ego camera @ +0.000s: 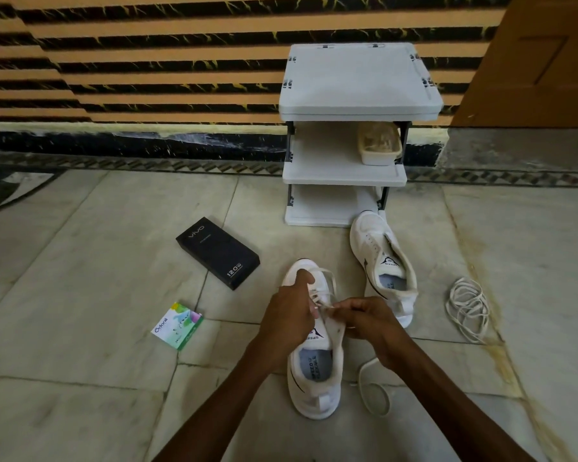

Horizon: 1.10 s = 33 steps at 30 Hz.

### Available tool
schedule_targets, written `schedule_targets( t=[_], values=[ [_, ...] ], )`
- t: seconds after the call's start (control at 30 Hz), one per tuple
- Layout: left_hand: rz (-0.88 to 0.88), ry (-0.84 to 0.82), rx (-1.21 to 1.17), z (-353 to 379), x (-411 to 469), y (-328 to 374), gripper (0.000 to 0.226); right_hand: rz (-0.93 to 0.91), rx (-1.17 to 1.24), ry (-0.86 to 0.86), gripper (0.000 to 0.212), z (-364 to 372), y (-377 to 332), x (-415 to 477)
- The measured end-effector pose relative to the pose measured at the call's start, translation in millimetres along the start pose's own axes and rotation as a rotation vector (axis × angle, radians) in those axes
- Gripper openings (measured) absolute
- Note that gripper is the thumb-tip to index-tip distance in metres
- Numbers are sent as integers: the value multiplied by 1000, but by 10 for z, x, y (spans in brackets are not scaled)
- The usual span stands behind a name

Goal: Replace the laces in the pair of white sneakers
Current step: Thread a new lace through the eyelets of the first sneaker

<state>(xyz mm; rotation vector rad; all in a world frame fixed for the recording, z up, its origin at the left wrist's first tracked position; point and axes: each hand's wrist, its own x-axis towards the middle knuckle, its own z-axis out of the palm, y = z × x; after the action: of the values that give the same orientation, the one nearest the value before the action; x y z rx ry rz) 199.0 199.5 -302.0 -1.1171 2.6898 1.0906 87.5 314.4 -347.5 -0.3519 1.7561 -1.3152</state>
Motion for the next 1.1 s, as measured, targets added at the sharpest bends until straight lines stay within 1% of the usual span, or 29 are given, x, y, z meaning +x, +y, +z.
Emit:
schedule_targets(
  t=[0.07, 0.13, 0.33, 0.43, 0.53, 0.6, 0.67, 0.73, 0.8, 0.93, 1.03, 1.1],
  values=[
    [-4, 10, 74, 39, 21, 24, 68, -6, -10, -18, 7, -7, -4, 1],
    [-7, 28, 101, 92, 41, 36, 77, -12, -4, -42, 7, -8, -2, -2],
    [2, 60, 114, 176, 105, 31, 95, -88, -18, -47, 6, 15, -5, -67],
    [7, 62, 113, 215, 129, 49, 101, -170, -104, -46, 11, 30, -19, -92],
    [-52, 67, 100, 237, 158, 72, 103, -276, -244, -48, 18, 44, -36, -133],
    [-107, 61, 48, 236, 159, 90, 105, -337, -334, -60, 17, 38, -54, -157],
    [-134, 90, -15, 226, 140, 110, 105, -341, -385, -100, 18, 15, -73, -164],
    [-121, 179, -89, 220, 102, 135, 104, -309, -308, -141, 22, -26, -76, -157],
    [-123, 234, -169, 203, 82, 133, 108, -289, -211, -125, 21, -21, -67, -157],
    [-177, 172, -218, 166, 117, 43, 111, -334, -220, 19, 19, 52, -5, -127],
    [-250, 124, -316, 167, 146, 0, 108, -373, -230, 53, 11, 69, 44, -86],
    [-244, 96, -370, 185, 151, -23, 105, -371, -175, 72, 6, 83, 68, -66]
  ],
)
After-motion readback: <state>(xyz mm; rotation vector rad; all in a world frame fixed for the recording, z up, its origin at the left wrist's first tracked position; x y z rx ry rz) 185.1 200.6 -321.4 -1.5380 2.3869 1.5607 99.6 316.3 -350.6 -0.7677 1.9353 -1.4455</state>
